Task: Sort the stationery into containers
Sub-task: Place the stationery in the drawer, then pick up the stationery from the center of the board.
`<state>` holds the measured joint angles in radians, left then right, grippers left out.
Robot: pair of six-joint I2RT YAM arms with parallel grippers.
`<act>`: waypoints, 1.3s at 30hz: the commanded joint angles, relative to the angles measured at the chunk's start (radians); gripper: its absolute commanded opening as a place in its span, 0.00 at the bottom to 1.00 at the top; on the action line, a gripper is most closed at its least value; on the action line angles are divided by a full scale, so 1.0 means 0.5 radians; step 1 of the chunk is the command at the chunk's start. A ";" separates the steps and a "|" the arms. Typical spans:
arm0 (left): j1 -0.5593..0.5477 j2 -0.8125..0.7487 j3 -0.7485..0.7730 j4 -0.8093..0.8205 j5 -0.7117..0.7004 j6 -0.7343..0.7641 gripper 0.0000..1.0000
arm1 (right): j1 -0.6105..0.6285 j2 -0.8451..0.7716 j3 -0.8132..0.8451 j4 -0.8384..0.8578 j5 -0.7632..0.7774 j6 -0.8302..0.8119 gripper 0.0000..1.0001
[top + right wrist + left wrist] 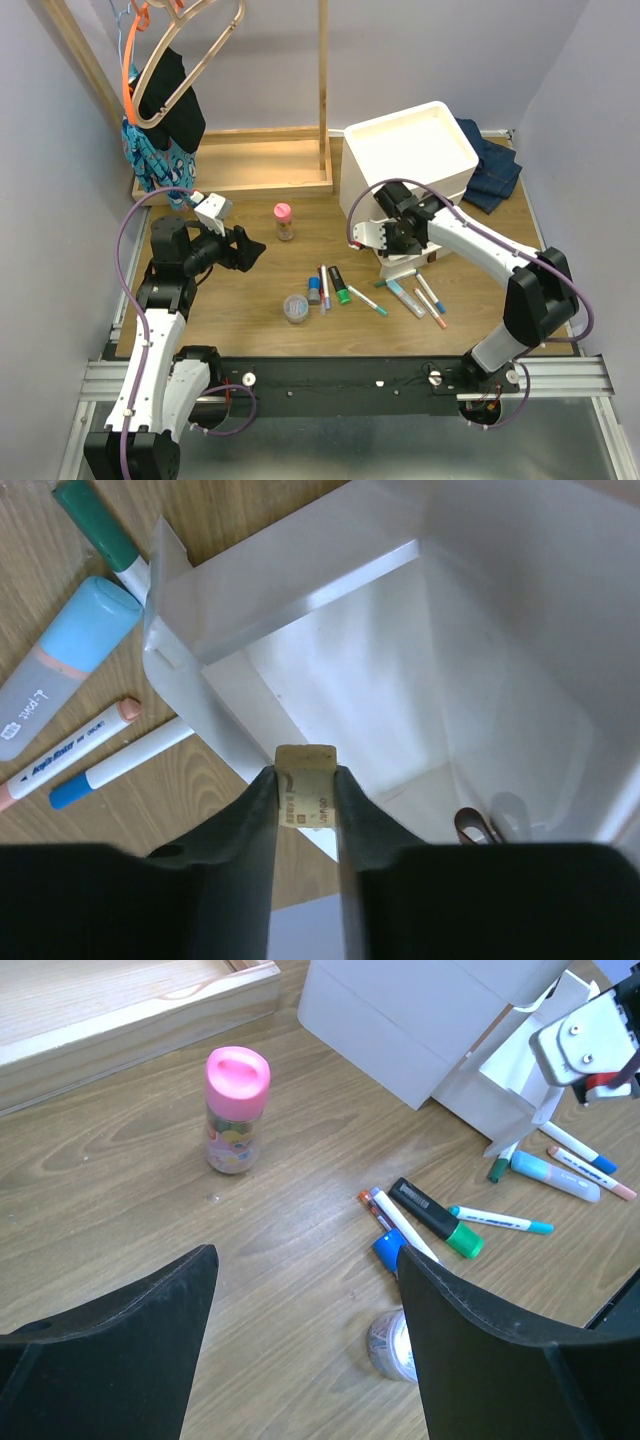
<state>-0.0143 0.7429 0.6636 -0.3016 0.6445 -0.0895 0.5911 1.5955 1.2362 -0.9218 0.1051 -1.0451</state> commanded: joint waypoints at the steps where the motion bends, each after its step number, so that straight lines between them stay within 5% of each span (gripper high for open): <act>1: 0.013 -0.001 0.050 -0.017 0.018 0.022 0.82 | -0.013 0.003 -0.055 0.132 0.112 0.010 0.47; 10: 0.010 -0.029 0.001 0.032 0.061 -0.039 0.81 | -0.013 -0.153 0.025 -0.052 0.069 0.136 0.52; 14: 0.013 -0.047 0.013 0.017 0.058 -0.039 0.82 | -0.010 -0.212 0.307 -0.389 -0.351 0.215 0.52; 18: 0.010 -0.074 0.017 -0.013 0.049 -0.045 0.82 | 0.121 -0.074 0.696 -0.528 -0.783 0.760 0.49; 25: 0.013 -0.133 -0.005 -0.115 -0.068 -0.008 0.82 | 0.686 0.091 0.678 -0.081 -0.634 1.516 0.52; 29: 0.013 -0.148 0.044 -0.237 -0.175 0.047 0.82 | 0.689 0.309 0.773 0.015 -0.410 1.930 0.62; 33: 0.010 -0.200 0.069 -0.332 -0.414 0.072 0.82 | 0.692 0.533 0.896 0.027 -0.517 2.475 0.68; 39: 0.010 -0.286 0.084 -0.391 -0.592 0.069 0.82 | 0.680 0.782 1.049 0.012 -0.603 2.768 0.60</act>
<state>-0.0143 0.6357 0.6678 -0.4534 0.4553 -0.0677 0.9340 1.9373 1.6882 -0.9325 -0.1768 0.1364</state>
